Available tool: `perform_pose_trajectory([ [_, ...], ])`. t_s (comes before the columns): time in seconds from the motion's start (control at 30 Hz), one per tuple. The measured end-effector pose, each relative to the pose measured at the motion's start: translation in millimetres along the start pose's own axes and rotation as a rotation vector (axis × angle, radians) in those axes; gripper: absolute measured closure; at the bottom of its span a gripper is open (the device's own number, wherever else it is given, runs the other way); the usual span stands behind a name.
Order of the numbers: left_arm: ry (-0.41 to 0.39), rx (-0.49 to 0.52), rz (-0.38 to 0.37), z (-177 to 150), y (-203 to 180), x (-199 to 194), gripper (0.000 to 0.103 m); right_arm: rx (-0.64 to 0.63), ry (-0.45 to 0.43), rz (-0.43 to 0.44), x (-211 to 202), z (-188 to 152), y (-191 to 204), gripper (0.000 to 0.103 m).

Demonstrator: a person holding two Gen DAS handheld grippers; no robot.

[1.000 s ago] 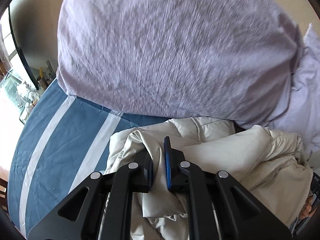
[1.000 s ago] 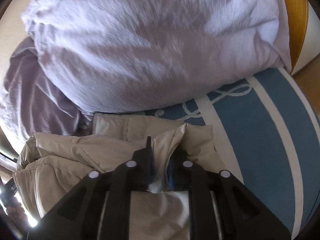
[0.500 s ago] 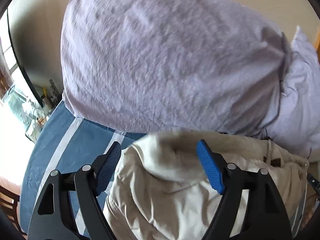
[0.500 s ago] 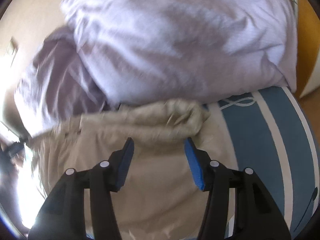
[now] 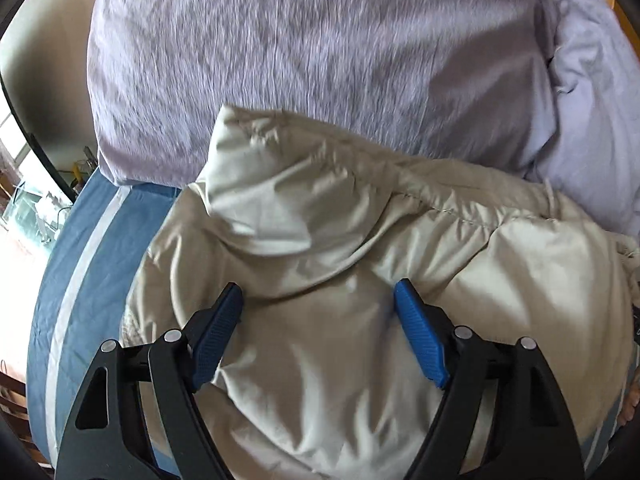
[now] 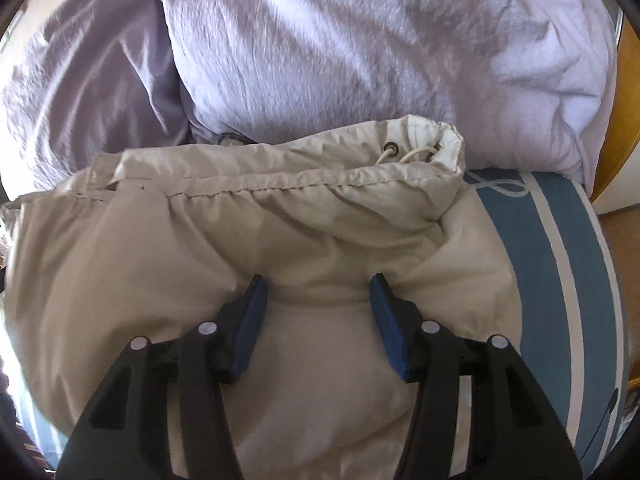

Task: Fold large clothes

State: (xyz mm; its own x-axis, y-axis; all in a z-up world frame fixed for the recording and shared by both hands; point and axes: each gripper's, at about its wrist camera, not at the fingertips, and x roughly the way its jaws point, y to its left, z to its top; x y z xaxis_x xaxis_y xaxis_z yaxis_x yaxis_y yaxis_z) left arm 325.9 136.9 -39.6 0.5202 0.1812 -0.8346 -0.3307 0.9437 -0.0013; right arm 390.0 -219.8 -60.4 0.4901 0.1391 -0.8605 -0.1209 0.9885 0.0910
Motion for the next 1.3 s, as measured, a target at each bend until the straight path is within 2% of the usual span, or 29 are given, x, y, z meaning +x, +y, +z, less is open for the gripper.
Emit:
perform_pose_trajectory([
  [0.23,-0.011,0.000,0.062,6,-7,24,0.022,-0.012,0.011,-0.040,31,16,-1,0.047],
  [0.6,-0.020,-0.042,0.117,25,-11,60,0.017,-0.049,-0.003,-0.081,73,40,9,0.046],
  [0.83,-0.009,-0.047,0.137,29,-14,65,0.015,-0.066,0.010,-0.089,73,50,15,0.046],
  [0.97,-0.008,-0.044,0.118,29,-12,47,0.016,-0.035,-0.031,0.030,36,53,15,0.046],
  [1.1,-0.053,-0.036,0.096,34,-9,25,0.015,-0.060,-0.069,0.143,9,54,39,0.046],
  [1.2,-0.070,-0.019,0.088,39,-10,20,0.015,-0.089,-0.069,0.197,6,55,60,0.046],
  [1.3,-0.065,-0.006,0.111,40,-14,28,0.015,-0.117,-0.054,0.200,10,49,76,0.046],
])
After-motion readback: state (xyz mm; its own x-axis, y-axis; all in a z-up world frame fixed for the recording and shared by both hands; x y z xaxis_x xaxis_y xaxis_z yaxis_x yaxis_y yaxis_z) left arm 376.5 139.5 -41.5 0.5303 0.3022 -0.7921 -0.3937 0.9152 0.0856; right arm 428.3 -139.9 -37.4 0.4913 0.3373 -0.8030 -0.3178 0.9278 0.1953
